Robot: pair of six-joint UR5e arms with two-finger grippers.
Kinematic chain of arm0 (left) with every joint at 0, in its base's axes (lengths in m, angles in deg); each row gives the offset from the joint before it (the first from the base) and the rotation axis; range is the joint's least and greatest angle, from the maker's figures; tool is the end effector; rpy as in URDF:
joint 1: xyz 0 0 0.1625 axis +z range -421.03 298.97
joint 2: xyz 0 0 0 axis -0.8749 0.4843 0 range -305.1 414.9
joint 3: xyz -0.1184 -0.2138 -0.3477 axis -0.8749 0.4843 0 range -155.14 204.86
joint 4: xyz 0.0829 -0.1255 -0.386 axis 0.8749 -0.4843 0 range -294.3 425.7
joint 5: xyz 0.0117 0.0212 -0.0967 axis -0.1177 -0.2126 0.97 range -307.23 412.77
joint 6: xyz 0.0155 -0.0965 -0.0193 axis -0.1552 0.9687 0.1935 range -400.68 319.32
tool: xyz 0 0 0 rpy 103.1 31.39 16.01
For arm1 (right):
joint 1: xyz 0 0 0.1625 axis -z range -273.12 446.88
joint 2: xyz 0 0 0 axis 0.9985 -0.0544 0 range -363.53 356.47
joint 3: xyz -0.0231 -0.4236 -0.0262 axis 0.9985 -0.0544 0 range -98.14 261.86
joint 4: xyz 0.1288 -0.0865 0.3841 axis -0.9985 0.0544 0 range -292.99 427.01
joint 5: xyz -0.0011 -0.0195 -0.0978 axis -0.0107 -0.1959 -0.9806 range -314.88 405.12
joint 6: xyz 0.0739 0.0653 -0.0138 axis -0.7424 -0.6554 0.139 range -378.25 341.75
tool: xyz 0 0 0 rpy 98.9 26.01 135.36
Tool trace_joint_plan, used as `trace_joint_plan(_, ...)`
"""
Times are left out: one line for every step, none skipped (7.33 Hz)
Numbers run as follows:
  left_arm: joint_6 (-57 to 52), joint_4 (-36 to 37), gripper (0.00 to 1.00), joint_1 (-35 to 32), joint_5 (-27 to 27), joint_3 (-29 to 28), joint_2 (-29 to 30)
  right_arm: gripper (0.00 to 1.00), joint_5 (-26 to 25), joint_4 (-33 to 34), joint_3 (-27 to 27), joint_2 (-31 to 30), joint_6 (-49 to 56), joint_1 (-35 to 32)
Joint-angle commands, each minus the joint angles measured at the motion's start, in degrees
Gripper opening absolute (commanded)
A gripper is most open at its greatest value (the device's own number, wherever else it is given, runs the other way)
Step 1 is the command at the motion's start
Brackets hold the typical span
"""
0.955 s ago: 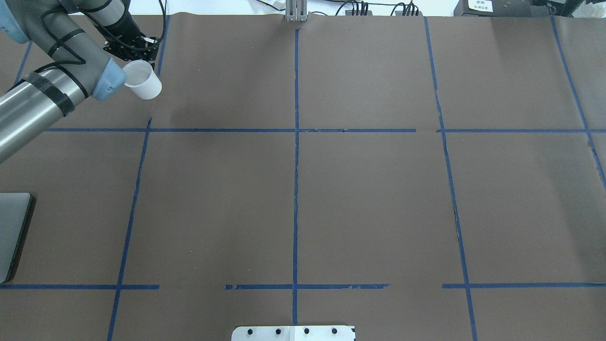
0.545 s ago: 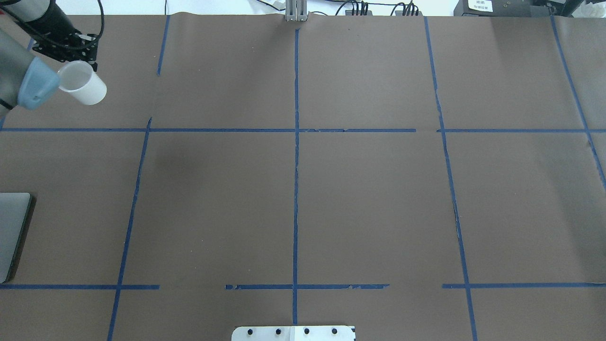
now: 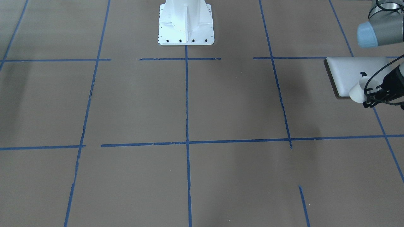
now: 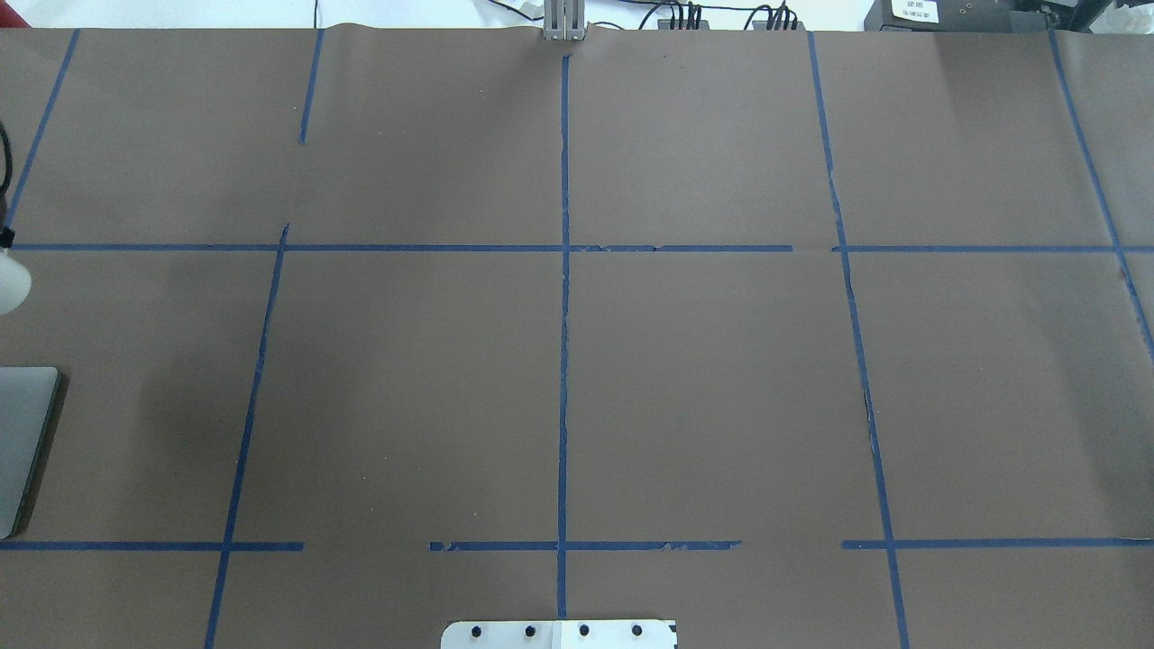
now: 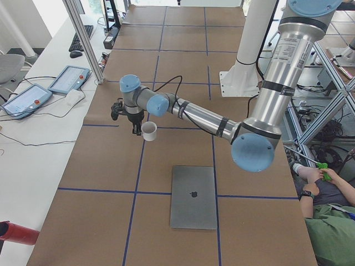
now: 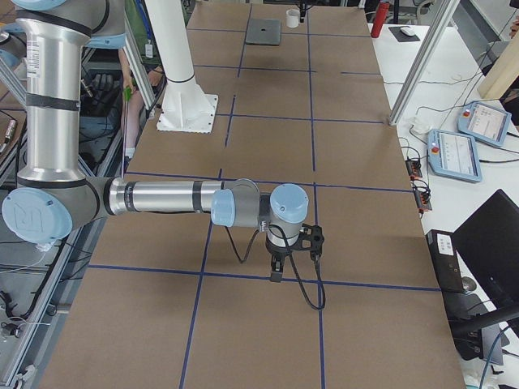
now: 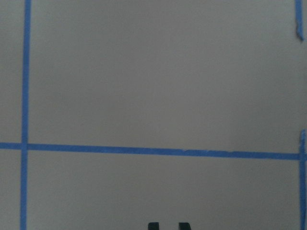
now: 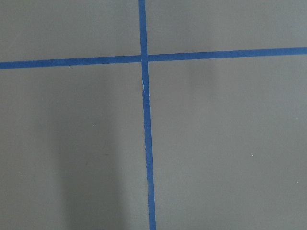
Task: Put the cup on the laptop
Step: 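Bring the held mug over the silver laptop lid with the left gripper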
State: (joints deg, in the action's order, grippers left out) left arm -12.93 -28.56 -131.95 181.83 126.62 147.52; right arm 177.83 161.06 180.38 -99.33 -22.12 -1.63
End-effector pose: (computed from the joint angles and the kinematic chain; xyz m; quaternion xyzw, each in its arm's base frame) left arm 0.1030 -0.5131 0.5311 0.0089 0.3633 -0.0163 0.9315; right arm 0.0541 -0.4484 0.6422 -0.0277 -0.3633 0.0236 0.9310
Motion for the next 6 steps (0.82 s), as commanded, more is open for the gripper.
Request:
trace_joint_plan(-2.09,-9.29,0.00,-1.41,0.05,3.01,-14.33,1.00,0.00,0.00,0.00,0.00,0.00,0.00)
trace_joint_plan(-1.74,-16.50,0.00,-1.42,0.05,1.36,-18.92,1.00,0.00,0.00,0.00,0.00,0.00,0.00)
trace_joint_plan(-1.56,-19.53,0.00,-1.50,0.05,-0.49,-20.53,1.00,0.00,0.00,0.00,0.00,0.00,0.00)
trace_joint_plan(0.61,-23.82,0.00,-1.51,0.05,-3.73,-20.64,1.00,0.00,0.00,0.00,0.00,0.00,0.00)
trace_joint_plan(3.59,-32.04,0.00,-1.51,0.05,-9.33,-20.90,1.00,0.00,0.00,0.00,0.00,-0.09,0.00)
trace_joint_plan(7.71,-39.78,0.00,-1.42,0.05,-13.73,-20.81,1.00,0.00,0.00,0.00,0.00,0.00,0.00)
